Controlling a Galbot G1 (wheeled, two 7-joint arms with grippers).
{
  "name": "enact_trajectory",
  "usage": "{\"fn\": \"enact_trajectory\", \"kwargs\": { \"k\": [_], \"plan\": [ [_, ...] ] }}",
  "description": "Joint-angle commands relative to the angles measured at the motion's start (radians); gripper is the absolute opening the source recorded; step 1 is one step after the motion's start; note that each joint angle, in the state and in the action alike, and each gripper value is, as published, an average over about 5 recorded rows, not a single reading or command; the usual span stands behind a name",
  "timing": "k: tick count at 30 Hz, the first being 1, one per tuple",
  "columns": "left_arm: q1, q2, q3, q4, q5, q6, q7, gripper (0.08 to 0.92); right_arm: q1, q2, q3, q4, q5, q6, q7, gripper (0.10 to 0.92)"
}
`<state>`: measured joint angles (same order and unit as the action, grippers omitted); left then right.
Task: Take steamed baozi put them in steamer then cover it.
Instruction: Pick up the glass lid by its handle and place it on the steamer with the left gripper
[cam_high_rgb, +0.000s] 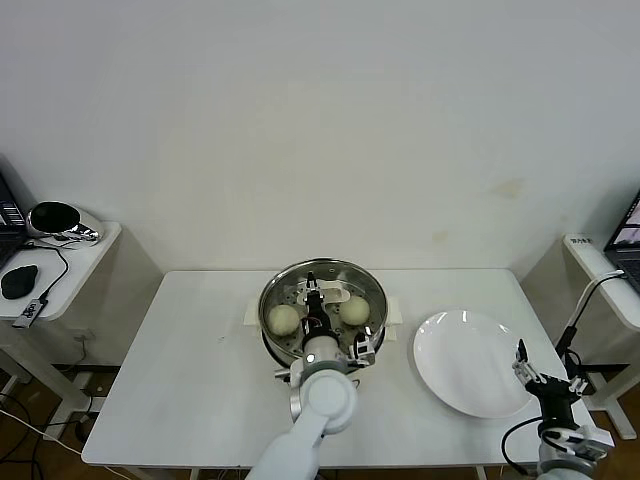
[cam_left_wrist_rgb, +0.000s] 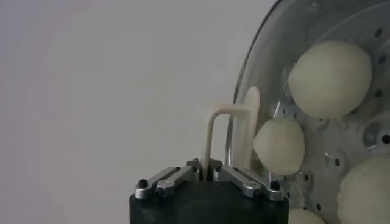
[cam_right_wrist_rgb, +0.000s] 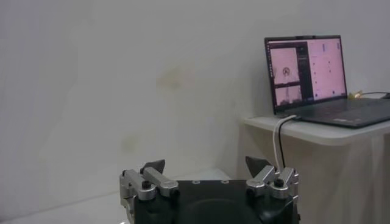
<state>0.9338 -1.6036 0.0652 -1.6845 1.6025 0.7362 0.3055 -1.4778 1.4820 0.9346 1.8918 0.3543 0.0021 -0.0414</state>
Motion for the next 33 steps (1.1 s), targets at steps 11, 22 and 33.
{"fn": "enact_trajectory", "kwargs": {
  "k": [11, 22, 33],
  "plan": [
    [0.004, 0.003, -0.011, -0.03, 0.036, -0.012, 0.047, 0.149, 0.0, -0.001, 0.001, 0.0, 0.0, 0.001, 0.0, 0.823],
    [0.016, 0.004, -0.014, -0.033, 0.059, -0.023, 0.065, 0.149, 0.002, -0.001, 0.0, 0.0, 0.0, 0.002, 0.001, 0.823],
    [0.017, 0.013, -0.007, -0.103, 0.056, -0.034, 0.088, 0.301, 0.003, 0.0, 0.0, -0.001, 0.0, 0.002, 0.001, 0.823]
  ]
}}
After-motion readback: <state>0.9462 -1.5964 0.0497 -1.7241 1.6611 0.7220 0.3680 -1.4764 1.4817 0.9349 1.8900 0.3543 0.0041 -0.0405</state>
